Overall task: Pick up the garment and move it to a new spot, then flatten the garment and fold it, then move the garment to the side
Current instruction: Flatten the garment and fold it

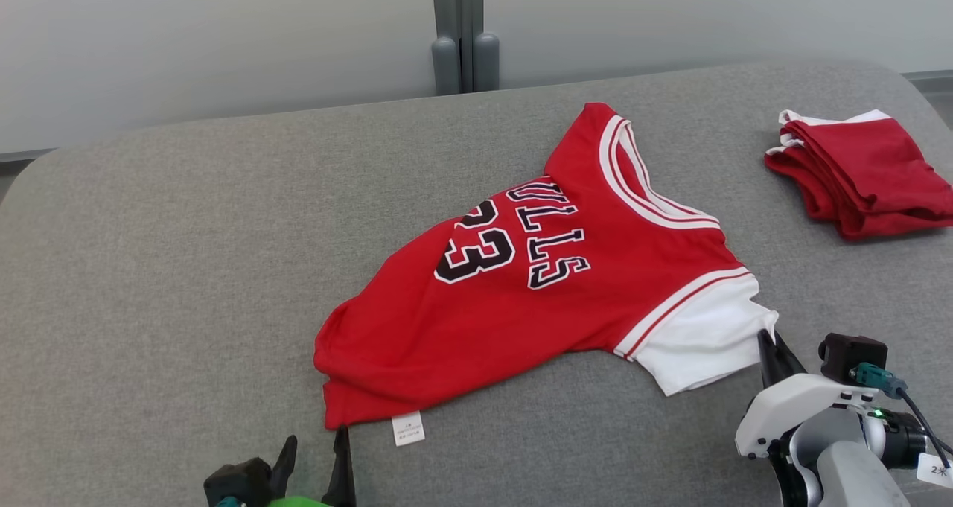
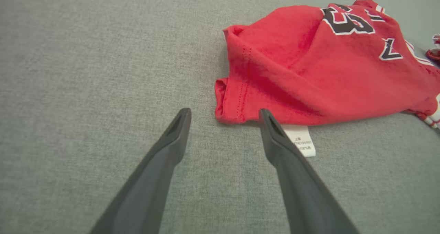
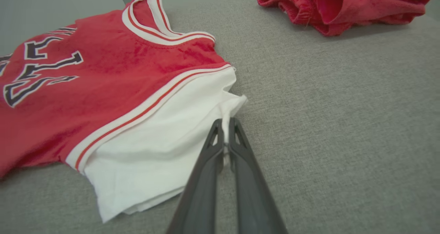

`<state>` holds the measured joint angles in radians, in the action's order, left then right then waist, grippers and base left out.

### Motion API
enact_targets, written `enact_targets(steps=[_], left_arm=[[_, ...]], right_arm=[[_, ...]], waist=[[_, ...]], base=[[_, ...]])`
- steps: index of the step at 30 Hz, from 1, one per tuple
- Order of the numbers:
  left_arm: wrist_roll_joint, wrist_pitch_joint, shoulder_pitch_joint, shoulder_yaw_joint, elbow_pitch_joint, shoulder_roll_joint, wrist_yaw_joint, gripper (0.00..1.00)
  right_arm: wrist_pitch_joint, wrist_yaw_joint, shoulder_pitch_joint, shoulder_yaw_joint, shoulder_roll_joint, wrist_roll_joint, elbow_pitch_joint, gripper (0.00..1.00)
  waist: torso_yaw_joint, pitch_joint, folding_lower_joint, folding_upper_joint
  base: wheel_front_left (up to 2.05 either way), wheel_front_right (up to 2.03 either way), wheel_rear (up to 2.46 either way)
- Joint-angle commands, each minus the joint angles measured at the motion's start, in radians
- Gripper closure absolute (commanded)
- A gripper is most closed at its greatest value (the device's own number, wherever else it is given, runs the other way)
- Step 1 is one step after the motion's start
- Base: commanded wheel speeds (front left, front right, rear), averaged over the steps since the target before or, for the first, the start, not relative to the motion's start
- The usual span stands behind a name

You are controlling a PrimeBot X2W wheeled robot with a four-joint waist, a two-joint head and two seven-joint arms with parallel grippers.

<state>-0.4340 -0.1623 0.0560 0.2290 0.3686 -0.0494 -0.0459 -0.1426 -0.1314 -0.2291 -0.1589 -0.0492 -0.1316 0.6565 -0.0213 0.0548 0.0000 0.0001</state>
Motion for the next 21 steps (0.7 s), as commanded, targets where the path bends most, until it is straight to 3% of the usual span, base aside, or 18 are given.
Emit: enact_targets(steps=[1, 5, 13, 16, 17, 21], left_arm=[[-0.057, 0.013, -0.013, 0.0, 0.006, -0.002, -0.006, 0.0], [-0.163, 0.051, -0.047, 0.015, 0.039, -0.002, -0.028, 0.0], [-0.218, 0.07, -0.108, 0.035, 0.109, -0.003, -0.05, 0.0], [-0.227, 0.073, -0.119, 0.034, 0.125, -0.003, -0.054, 0.2], [-0.227, 0.074, -0.123, 0.034, 0.131, -0.003, -0.054, 0.39], [-0.231, 0.09, -0.136, 0.044, 0.146, -0.002, -0.043, 1.0]], right_arm=[[-0.002, 0.002, 0.012, 0.008, -0.002, -0.013, -0.018, 1.0], [0.013, 0.002, 0.022, 0.028, -0.003, -0.024, -0.06, 1.0], [0.033, 0.002, 0.04, 0.051, -0.003, -0.039, -0.113, 1.0], [0.038, 0.002, 0.04, 0.054, -0.003, -0.041, -0.127, 1.0], [0.04, 0.002, 0.041, 0.055, -0.003, -0.042, -0.131, 1.0], [0.042, 0.002, 0.046, 0.058, -0.003, -0.045, -0.142, 1.0]], waist=[[-0.008, 0.006, 0.0, -0.0001], [-0.021, 0.015, 0.0, -0.0001], [-0.044, 0.033, 0.0, -0.0001], [-0.05, 0.037, 0.0, -0.0001], [-0.052, 0.039, 0.0, -0.0001], [-0.056, 0.039, 0.0, -0.0001]], base=[[0.0, 0.0, 0.0], [0.0, 0.0, 0.0], [0.0, 0.0, 0.0], [0.0, 0.0, 0.0], [0.0, 0.0, 0.0], [0.0, 0.0, 0.0]])
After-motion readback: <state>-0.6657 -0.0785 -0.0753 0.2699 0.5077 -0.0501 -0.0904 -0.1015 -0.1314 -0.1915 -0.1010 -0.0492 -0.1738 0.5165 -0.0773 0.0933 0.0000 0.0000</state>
